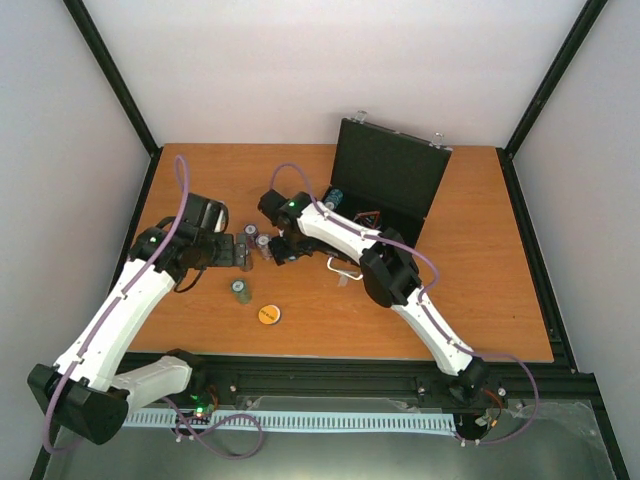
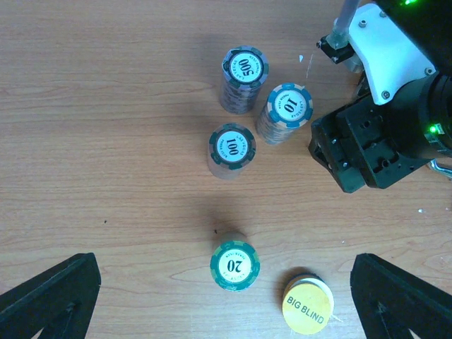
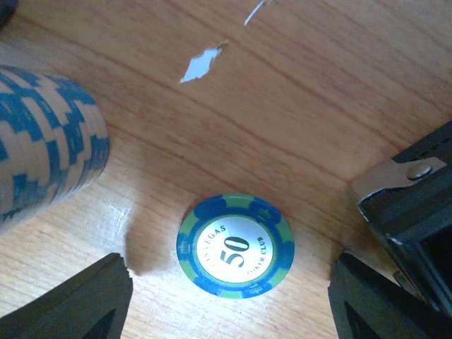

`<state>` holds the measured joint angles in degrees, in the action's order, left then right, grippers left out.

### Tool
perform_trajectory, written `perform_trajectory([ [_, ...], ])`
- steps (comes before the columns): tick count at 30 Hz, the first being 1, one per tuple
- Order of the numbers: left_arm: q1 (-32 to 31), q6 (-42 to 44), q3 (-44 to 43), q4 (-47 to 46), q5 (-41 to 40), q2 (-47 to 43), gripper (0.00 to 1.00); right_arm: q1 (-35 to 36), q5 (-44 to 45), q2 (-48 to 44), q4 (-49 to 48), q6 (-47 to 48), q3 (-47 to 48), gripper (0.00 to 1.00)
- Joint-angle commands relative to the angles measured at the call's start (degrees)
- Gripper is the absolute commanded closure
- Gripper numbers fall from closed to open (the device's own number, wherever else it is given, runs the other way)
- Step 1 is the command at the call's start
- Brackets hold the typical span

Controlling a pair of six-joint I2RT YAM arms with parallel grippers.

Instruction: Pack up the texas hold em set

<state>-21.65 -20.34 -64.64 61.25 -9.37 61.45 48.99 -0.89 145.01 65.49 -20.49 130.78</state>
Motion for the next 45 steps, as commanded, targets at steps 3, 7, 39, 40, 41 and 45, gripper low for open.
perform_trajectory([
  [3, 0.12, 0.65, -0.89, -1.3, 0.42, 0.84, 0.0, -1.33, 0.13, 3.6, 0.13, 0.88, 0.71, 0.26],
  [7, 0.12, 0.83, -0.92, -1.55, 0.62, 1.19, 0.0, -1.31, -1.27, 3.85, -0.52, 1.23, 0.35, 0.46],
  [39, 0.16, 1.25, -1.39, -2.1, 0.95, 2.29, 0.0, -1.92, 1.75, -0.55, -5.95, 0.44, 5.18, 0.63],
  [40, 0.08, 1.19, -1.3, -2.07, 0.86, 2.27, 0.0, -2.35, 0.98, 0.02, -6.94, 0.18, 5.37, 0.63],
  [41, 0.11, 1.18, -1.2, -2.01, 0.92, 2.29, 0.0, -2.79, 0.37, 0.47, -7.8, 0.03, 5.51, 0.63],
  [45, 0.12, 1.09, -1.19, -2.1, 1.1, 2.59, 0.0, -3.83, -0.02, 2.28, -11.76, 1.31, 5.96, 0.62],
])
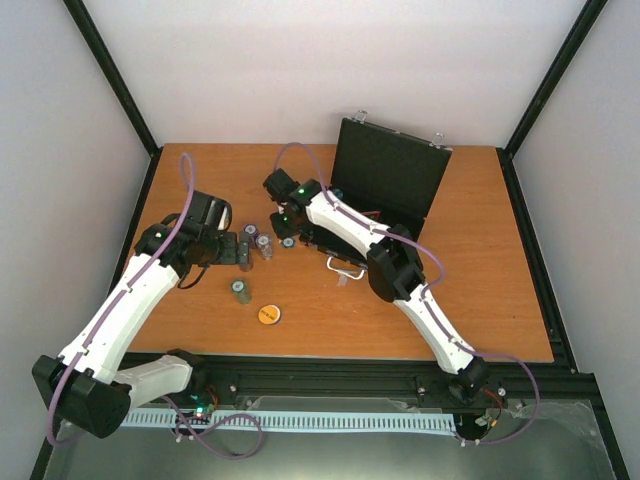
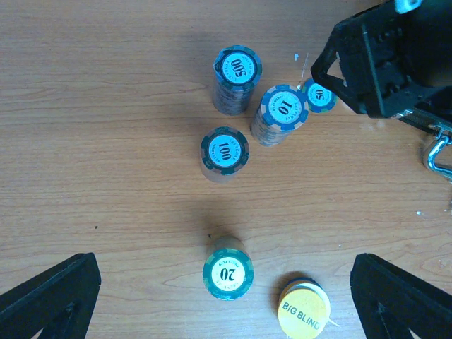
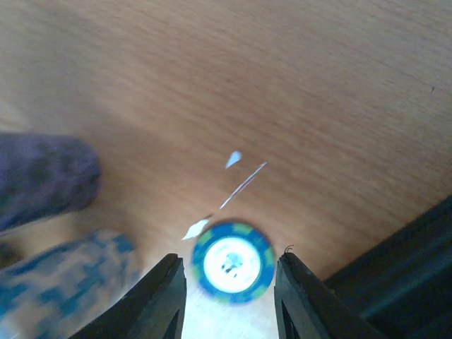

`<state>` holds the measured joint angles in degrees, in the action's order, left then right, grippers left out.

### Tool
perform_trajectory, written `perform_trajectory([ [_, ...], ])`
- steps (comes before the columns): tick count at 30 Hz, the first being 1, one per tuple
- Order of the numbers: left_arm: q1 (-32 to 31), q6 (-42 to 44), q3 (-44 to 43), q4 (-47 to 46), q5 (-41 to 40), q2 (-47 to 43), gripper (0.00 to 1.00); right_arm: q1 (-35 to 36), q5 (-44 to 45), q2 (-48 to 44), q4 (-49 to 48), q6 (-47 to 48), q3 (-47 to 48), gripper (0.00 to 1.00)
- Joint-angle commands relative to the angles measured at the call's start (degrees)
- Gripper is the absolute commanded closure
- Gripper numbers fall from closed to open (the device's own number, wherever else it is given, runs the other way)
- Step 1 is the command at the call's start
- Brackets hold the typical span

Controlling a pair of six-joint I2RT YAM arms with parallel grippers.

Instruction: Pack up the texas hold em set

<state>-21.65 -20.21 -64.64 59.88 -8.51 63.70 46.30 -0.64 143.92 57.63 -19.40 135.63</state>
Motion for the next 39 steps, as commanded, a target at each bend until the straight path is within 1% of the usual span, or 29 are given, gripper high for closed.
perform_trajectory([
  [1, 0.12, 0.87, -1.25, -0.8, 0.33, 0.49, 0.0, -1.39, -0.18, 3.73, -4.68, 0.49, 1.24, 0.62],
  [8, 0.14, 1.11, -1.89, -1.11, 0.6, 1.51, 0.0, -2.96, 0.25, 5.75, -7.6, 2.09, 2.06, 0.62],
  [14, 0.14, 1.28, -1.63, -1.11, 0.63, 1.44, 0.0, -2.7, -3.27, 6.96, -4.6, 3.81, 2.45, 0.63],
  [19, 0.14, 1.64, -1.79, -1.24, 0.69, 1.25, 0.0, -1.28, -3.82, 8.35, -1.6, 7.06, 2.33, 0.62],
  [23, 0.12, 1.77, -1.97, -1.01, 0.75, 1.11, 0.0, -0.57, -3.39, 9.15, 1.08, 7.74, 1.75, 0.62],
  [25, 0.12, 1.84, -1.94, -0.68, 0.71, 0.72, 0.0, 0.06, -2.52, 8.06, 1.83, 8.01, -0.25, 0.62],
  [29, 0.12, 2.01, -1.63, -0.28, 0.36, -0.41, 0.0, 1.58, -0.48, 3.33, 0.94, 8.09, -7.81, 0.62],
  [39, 0.12, 2.12, -0.89, 0.87, 0.43, -3.54, 0.0, 5.46, -0.07, -5.14, 0.52, 3.79, -22.08, 0.62],
])
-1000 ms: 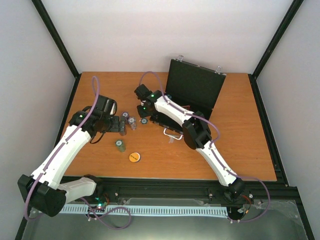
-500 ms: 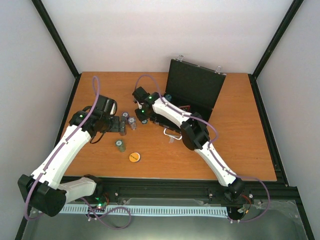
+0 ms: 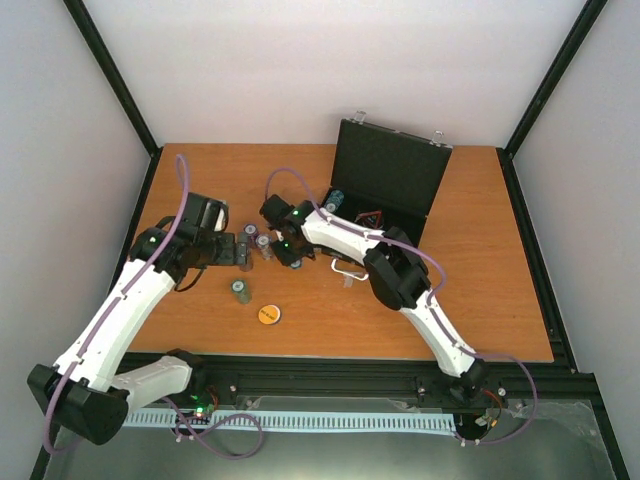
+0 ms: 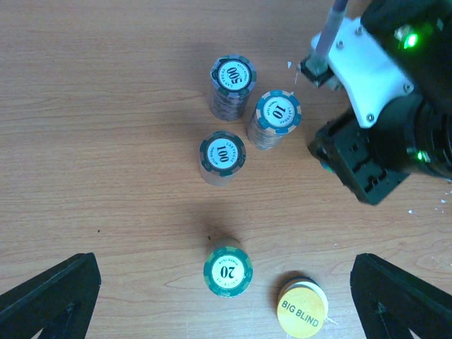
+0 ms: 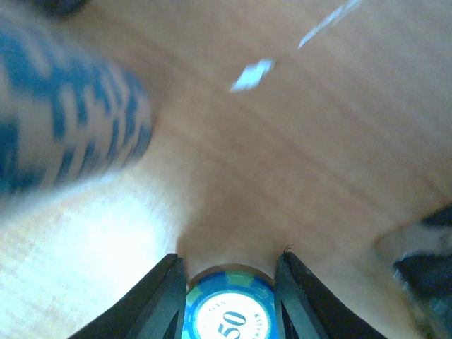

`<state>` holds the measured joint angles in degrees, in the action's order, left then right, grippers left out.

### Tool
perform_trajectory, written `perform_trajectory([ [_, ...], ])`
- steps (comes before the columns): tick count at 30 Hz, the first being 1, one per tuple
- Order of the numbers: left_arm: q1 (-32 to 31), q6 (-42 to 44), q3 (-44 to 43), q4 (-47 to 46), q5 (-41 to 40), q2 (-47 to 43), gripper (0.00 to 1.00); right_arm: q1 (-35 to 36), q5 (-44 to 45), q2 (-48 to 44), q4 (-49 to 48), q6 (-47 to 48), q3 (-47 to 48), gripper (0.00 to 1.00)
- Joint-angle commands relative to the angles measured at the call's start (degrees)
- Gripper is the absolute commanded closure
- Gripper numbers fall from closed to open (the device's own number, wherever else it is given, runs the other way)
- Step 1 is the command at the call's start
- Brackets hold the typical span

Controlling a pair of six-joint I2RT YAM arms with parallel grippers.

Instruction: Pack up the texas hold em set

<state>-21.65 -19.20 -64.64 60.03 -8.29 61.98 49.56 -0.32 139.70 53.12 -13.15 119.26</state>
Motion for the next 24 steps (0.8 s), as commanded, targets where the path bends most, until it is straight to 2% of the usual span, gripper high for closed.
perform_trajectory([
  [1, 0.12, 1.1, -0.8, 0.85, 0.16, -2.1, 0.0, 2.9, -0.43, -1.84, 4.8, -2.98, -7.26, 0.62],
  [9, 0.12, 1.59, -0.3, 1.67, 0.63, -4.35, 0.0, 8.13, 0.65, -10.36, 3.73, -8.82, -17.56, 0.62],
  [16, 0.12, 1.41, -0.49, 1.86, 1.47, -4.61, 0.0, 8.45, 4.31, -16.79, 4.41, -11.12, -18.64, 0.61],
  [17, 0.12, 1.32, -0.51, 1.74, 1.56, -4.6, 0.0, 8.45, 4.89, -17.47, 4.4, -11.11, -18.52, 0.59],
  [20, 0.12, 0.99, -0.49, 1.29, 1.93, -4.66, 0.0, 8.44, 5.91, -18.59, 4.83, -10.69, -18.24, 0.42],
  [24, 0.12, 0.45, -0.27, 0.69, 2.31, -4.31, 0.0, 8.64, 4.31, -19.19, 5.59, -9.33, -19.13, 0.28],
])
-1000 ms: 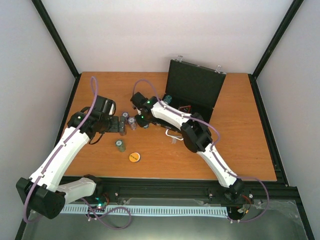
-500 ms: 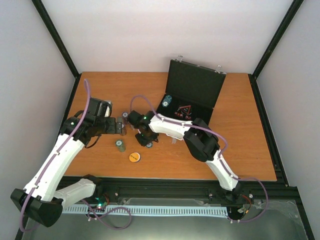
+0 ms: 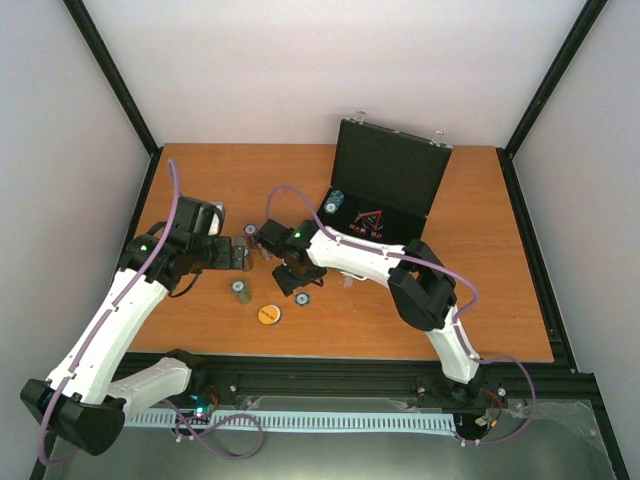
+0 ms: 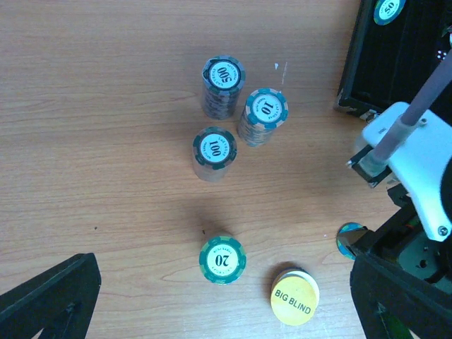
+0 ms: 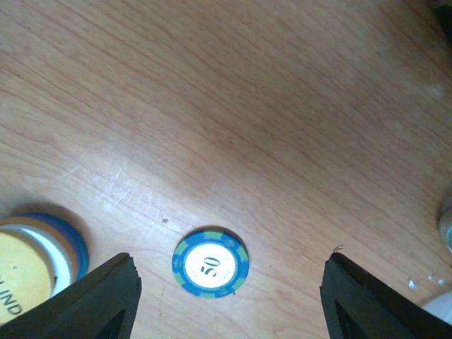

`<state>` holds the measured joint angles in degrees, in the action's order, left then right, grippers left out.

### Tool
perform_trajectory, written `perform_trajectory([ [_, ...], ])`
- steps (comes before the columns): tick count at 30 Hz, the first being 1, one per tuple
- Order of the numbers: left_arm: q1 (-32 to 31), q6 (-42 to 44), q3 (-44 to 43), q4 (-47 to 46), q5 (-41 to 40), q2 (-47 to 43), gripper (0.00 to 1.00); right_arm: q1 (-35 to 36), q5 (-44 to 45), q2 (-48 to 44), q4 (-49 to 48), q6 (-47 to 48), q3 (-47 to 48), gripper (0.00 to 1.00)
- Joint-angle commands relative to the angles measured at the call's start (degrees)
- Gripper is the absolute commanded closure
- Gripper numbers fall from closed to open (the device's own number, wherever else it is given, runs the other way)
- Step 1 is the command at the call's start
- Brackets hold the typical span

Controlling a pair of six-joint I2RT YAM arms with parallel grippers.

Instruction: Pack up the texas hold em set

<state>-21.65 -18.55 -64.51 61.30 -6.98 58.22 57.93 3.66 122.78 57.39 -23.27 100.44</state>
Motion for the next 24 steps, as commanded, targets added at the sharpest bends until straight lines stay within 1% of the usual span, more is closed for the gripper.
perform_trajectory([
  [1, 0.12, -0.3, -0.36, -0.69, 1.02, -0.43, 0.0, 0.52, 0.13, -2.28, 1.53, 0.97, -0.66, 0.26],
  [5, 0.12, -0.76, -0.44, -0.89, 1.1, 0.16, 0.0, 2.16, -0.51, -1.88, 2.28, 1.16, -1.86, 0.23],
  [11, 0.12, -0.88, -0.71, -1.0, 0.99, 0.59, 0.0, 2.76, -2.53, -1.02, 1.28, -0.4, -3.84, 0.24],
  [17, 0.12, -0.87, -0.66, -0.96, 1.15, 0.84, 0.0, 2.71, -4.9, 0.7, 0.24, 0.09, -4.83, 0.25],
  [24, 0.12, -0.87, -0.97, -0.94, 1.05, 1.02, 0.0, 2.71, -3.96, 2.66, -0.42, 0.54, -4.73, 0.25],
])
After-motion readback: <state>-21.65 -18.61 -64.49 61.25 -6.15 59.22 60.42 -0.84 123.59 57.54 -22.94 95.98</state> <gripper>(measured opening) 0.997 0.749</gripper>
